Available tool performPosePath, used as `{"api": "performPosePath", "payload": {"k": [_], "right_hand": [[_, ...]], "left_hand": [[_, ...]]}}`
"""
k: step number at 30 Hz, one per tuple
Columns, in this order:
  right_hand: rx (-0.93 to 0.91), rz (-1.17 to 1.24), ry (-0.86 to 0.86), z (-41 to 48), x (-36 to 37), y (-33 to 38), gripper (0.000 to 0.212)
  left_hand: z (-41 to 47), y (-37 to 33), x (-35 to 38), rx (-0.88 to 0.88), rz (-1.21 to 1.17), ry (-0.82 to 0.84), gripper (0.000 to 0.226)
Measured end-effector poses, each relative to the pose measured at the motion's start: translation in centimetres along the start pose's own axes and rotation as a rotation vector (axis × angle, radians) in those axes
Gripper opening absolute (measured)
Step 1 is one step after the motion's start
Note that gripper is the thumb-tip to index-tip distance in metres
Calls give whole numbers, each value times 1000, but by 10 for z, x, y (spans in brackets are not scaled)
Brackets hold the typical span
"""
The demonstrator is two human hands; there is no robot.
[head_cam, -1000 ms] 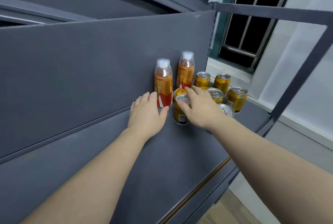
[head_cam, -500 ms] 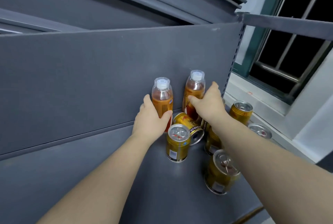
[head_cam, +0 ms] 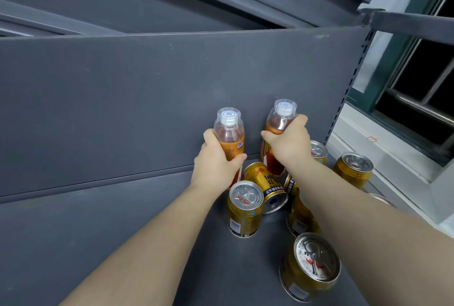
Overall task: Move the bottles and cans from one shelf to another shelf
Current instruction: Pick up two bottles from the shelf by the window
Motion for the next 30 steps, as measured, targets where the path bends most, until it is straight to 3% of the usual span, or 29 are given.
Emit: {"api": "performPosePath", "payload": {"k": [16, 30], "right_hand": [[-263, 52, -77, -38, -35, 51, 66], [-452, 119, 210, -132, 22, 123, 63]], "left_hand": [[-22, -9, -52, 12, -12, -177, 69], [-81, 32, -167, -89, 9, -442, 65]]}}
Point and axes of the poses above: each hand's wrist, its own z-axis towards the middle knuckle, its own x-axis out of the palm, y = z × x, the point moved 1 cm from there along z, towards the middle knuckle, and after that the axes turned 13 degrees about -z, right-handed, at the moved point
